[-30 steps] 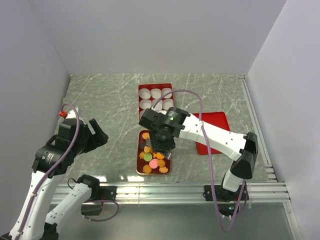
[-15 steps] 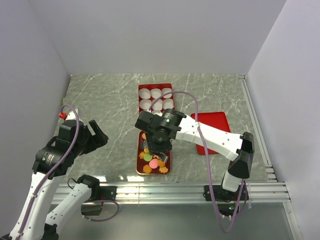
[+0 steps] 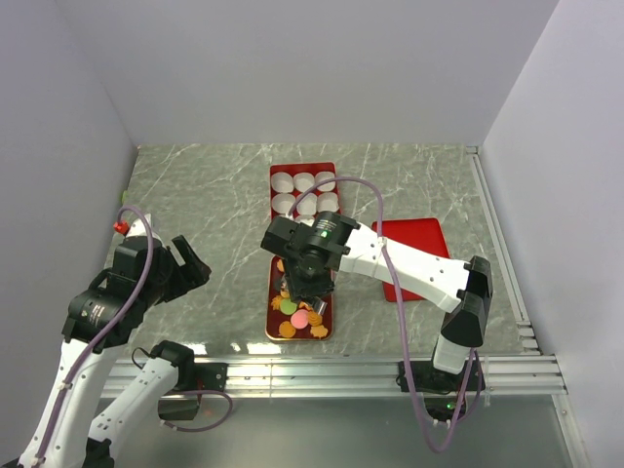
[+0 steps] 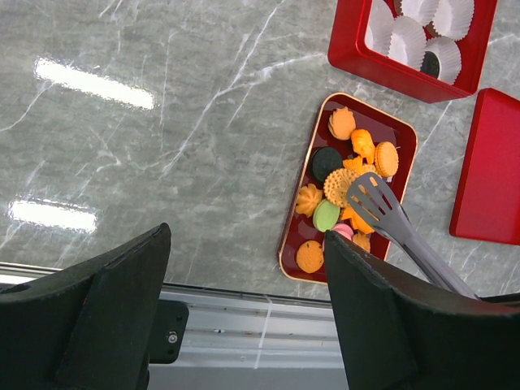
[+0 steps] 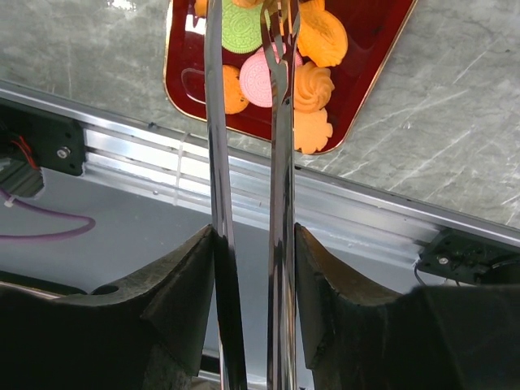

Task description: Pack the cookies

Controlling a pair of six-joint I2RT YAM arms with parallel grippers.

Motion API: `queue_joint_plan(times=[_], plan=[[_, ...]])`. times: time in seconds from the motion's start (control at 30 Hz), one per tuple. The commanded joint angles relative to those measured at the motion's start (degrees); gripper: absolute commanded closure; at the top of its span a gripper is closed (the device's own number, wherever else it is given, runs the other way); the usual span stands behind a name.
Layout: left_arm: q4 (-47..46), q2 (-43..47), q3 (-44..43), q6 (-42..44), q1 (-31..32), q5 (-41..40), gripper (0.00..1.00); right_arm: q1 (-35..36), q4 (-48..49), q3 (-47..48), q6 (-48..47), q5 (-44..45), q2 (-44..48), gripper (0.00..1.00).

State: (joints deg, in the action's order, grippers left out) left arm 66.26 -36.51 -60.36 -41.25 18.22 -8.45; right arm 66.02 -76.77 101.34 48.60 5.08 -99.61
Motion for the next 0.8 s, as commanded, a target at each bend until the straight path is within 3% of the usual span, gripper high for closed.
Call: queue_joint_plan(times=[0.0, 0.5, 0.77], plan=[[-0.96, 0.13, -0.2, -0.32, 0.15, -0.08, 0.18, 0.51, -0.4, 2.46, 0.62, 0.9, -0.14, 0.52], [-0.08, 0.74, 0.06, 0.65, 0.15, -0.25, 0.18, 1.13, -1.01, 7.73, 0.18, 0.46, -4.45, 0.55], [0.8, 1.27, -0.46, 1.09, 0.15, -1.39, 0.17, 1.3, -1.27, 6.33, -0.08, 0.72, -5.15, 0.68]])
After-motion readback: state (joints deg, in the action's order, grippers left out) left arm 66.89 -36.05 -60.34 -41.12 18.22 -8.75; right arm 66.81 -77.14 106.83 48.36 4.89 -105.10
